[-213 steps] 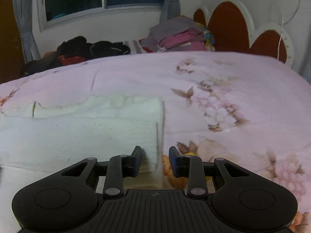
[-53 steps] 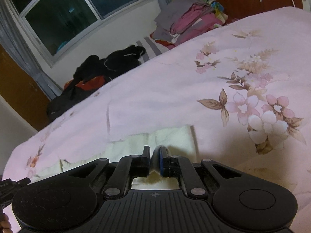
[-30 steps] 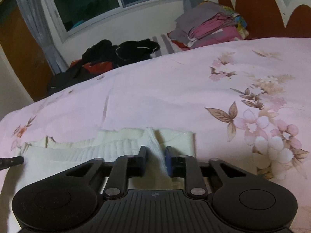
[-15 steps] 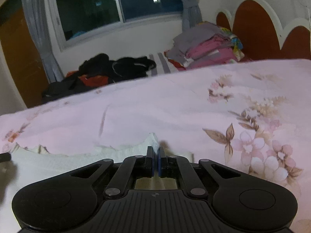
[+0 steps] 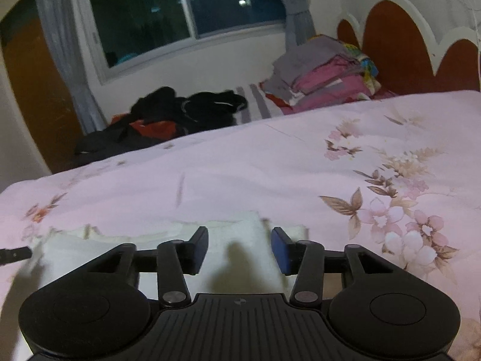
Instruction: Fold small clothes
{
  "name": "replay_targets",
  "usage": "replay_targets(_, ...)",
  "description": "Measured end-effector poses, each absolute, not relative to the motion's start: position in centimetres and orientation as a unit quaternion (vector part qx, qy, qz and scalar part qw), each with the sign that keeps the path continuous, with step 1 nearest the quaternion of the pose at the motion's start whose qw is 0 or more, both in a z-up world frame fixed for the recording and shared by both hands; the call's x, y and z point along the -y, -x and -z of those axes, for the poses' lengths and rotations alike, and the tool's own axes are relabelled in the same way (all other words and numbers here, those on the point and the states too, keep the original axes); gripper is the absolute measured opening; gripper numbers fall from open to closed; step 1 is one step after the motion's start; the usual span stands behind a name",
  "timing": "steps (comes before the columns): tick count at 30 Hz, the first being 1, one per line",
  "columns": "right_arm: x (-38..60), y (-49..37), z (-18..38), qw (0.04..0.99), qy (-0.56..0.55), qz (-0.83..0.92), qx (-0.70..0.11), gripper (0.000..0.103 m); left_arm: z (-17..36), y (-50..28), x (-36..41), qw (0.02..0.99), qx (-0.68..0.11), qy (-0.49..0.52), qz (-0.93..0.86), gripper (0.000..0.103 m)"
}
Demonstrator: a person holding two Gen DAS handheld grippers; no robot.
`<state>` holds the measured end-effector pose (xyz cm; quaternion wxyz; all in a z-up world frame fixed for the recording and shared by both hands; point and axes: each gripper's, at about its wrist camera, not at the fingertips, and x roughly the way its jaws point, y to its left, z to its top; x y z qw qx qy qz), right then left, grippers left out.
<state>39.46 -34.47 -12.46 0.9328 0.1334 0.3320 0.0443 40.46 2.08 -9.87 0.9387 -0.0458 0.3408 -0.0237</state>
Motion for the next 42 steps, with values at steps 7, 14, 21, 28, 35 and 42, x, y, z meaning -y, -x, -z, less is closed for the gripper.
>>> replay_targets(7, 29.1, -37.1, 12.6, 0.929, -0.089, -0.105, -0.345, 0.038, 10.0, -37.4, 1.2, 0.929, -0.357, 0.054, 0.076, 0.022)
replay_targets(14, 26.3, -34.9, 13.2, 0.924, -0.073, -0.135, -0.349, 0.037, 11.6, -36.1, 2.9, 0.920, -0.380, 0.044, 0.083, 0.022)
replay_targets(21, 25.3, -34.3, 14.2, 0.921, -0.055, -0.127, -0.364, 0.037, 12.6, -35.7, 3.0, 0.918, -0.387, 0.022, 0.076, 0.023)
replay_targets(28, 29.3, -34.9, 15.7, 0.924, -0.052, -0.063, -0.375, 0.037, 12.6, -35.5, 1.5, 0.920, -0.386, 0.021, 0.066, 0.024)
replay_targets(35, 30.4, -34.3, 14.6, 0.923, -0.075, -0.056, -0.374, 0.037, 11.5, -34.7, 0.9, 0.918, -0.392, 0.034, 0.045, 0.022)
replay_targets(42, 26.5, -31.8, 13.2, 0.920, -0.075, -0.118, -0.366, 0.037, 11.1, -32.3, 1.8, 0.912, -0.405, 0.029, 0.061, 0.026)
